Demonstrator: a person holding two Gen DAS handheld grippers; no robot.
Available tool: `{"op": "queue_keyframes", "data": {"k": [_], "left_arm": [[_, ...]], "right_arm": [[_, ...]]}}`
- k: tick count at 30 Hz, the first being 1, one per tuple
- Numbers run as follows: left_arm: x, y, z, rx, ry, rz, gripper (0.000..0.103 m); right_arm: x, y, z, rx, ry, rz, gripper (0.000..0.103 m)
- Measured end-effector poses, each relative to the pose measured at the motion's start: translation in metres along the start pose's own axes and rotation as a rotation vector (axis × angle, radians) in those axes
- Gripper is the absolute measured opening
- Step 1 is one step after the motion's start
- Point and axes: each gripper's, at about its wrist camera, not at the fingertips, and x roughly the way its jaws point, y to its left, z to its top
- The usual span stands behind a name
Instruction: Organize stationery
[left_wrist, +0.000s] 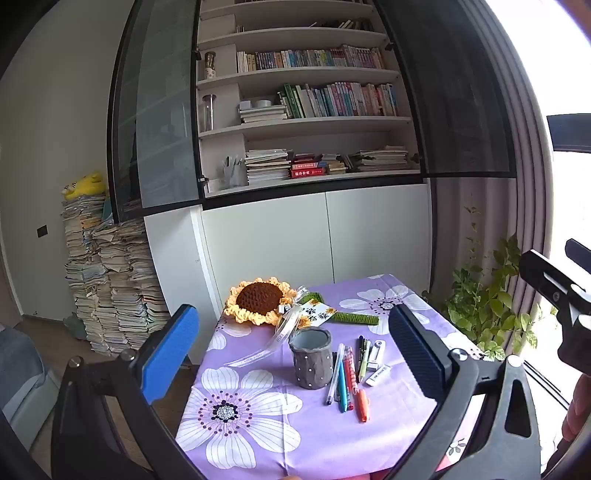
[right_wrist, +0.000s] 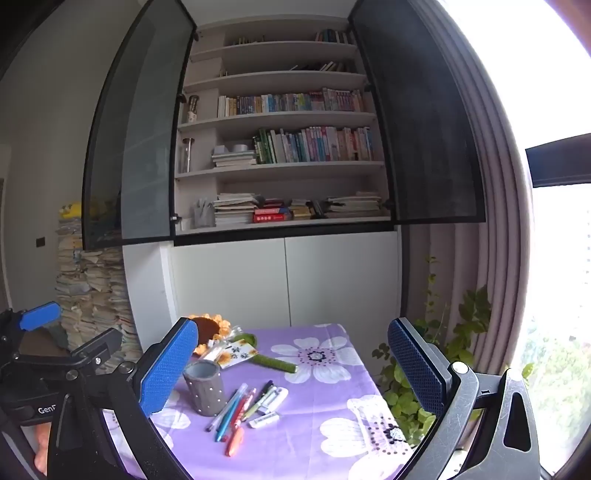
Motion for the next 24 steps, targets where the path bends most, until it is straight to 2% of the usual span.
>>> {"op": "queue_keyframes", "data": {"k": [4, 5, 10, 16, 24], "left_arm": [[0.000, -0.004, -0.003, 0.000, -0.018, 0.007, 0.102], [-0.009, -0.003, -0.001, 0.002, -0.045, 0.011, 0.102], [-0.009, 0.003, -0.001, -0.018, -0.051, 0.008, 0.102], [-0.015, 0.004, -0.001, -0.022, -0.077, 0.015, 0.102], [-0.008, 0.005, 0.001, -0.021, -0.058, 0.021, 0.102]], "right_arm": [[-0.001, 0.000, -0.003, 0.001, -0.005, 0.001, 0.103], [0.000, 0.000, -0.003, -0.001, -0.005, 0.001, 0.103], [0.003, 0.005, 0.000, -0.009, -0.016, 0.012, 0.103], [-0.006, 0.014, -0.002, -0.046, -0.070, 0.019, 0.103], [-0.008, 0.015, -0.001, -0.055, -0.070, 0.035, 0.103]]}}
